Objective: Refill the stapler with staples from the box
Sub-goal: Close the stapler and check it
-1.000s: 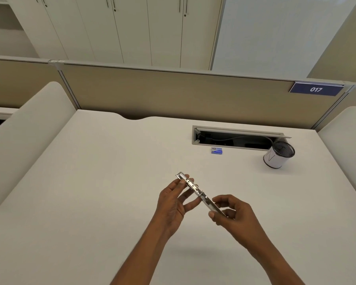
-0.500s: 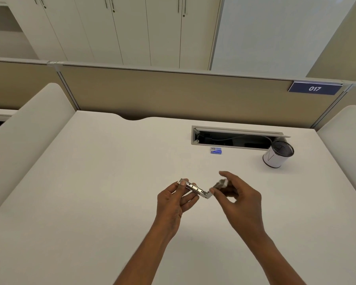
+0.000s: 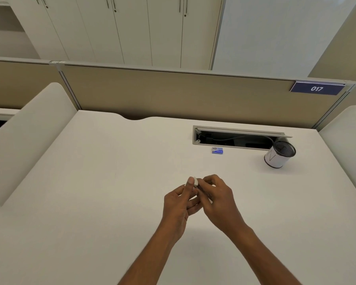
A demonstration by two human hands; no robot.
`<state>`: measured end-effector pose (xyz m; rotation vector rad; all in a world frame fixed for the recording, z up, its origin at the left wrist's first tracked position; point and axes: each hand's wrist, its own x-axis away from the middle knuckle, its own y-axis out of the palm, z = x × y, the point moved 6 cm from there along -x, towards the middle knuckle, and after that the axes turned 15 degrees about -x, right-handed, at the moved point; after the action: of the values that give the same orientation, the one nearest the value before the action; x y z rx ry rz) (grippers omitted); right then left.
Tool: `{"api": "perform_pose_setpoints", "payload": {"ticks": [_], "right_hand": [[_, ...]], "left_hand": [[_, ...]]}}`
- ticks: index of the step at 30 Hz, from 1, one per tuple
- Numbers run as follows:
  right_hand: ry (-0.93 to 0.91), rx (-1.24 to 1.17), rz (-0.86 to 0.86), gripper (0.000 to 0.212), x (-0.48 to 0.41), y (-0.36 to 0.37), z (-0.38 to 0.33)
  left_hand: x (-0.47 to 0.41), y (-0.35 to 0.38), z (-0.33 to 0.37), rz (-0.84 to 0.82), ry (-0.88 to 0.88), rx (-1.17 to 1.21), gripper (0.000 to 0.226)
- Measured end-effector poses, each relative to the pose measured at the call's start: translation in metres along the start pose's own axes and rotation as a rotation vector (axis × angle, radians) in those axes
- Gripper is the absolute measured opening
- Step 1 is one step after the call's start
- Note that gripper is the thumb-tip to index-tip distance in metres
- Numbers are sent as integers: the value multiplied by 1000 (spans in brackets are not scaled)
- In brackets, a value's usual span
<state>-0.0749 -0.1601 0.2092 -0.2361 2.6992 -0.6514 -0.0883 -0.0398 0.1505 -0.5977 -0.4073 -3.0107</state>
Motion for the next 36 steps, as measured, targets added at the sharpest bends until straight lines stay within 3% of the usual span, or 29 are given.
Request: {"api": "perform_pose_setpoints", "payload": {"ticks": [3, 7, 10, 21, 30, 36], "right_hand": [[59, -111, -39, 23, -1, 1, 7], [421, -506, -117, 31, -4, 2, 22], [537, -644, -219, 35, -3, 7, 23], [576, -659, -315, 39, 1, 12, 25], [579, -628, -286, 36, 3, 5, 31], [421, -613, -160, 26, 5, -1, 39]], "left_hand": [[0, 0, -1, -6, 10, 3, 53], [0, 4, -1, -43, 18, 35, 45], [0, 7, -1, -45, 21, 14, 48], [0, 5, -10, -97, 15, -20, 48], [6, 6, -4, -100, 37, -315, 31], [7, 2, 1, -158, -37, -141, 41]]}}
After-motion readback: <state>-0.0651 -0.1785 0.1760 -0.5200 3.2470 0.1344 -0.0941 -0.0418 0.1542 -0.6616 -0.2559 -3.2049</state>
